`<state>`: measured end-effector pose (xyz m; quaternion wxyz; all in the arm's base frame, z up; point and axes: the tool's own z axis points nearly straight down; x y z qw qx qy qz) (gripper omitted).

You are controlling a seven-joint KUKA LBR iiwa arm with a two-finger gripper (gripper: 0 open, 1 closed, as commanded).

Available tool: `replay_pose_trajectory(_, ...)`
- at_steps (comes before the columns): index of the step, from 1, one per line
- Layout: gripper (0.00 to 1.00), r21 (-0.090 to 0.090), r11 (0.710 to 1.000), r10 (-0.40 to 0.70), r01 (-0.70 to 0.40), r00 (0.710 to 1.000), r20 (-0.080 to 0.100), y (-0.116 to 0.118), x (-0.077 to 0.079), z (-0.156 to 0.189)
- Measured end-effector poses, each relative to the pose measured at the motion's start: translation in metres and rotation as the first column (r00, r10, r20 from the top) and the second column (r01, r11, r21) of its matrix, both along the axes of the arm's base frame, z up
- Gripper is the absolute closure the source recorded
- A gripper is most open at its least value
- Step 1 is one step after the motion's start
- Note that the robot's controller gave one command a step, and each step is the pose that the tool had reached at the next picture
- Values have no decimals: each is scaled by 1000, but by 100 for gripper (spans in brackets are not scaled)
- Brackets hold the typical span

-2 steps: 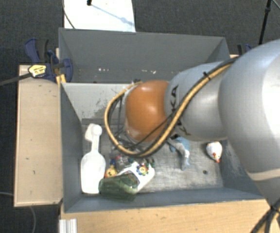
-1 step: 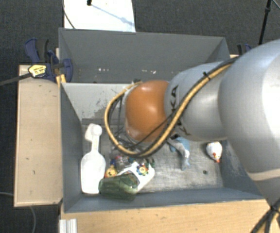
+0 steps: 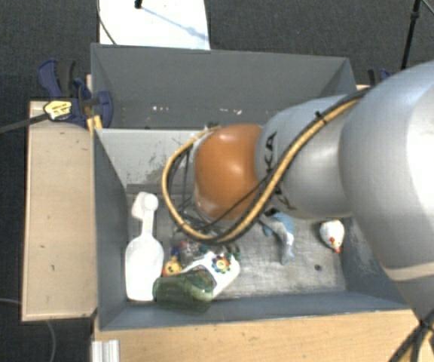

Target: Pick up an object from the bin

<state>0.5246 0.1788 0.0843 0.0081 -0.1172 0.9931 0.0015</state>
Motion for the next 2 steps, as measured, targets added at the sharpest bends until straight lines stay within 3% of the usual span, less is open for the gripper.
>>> replay_pose_trajectory(2, 100, -2, 1000, -3, 3, 1000, -6, 0, 0, 11)
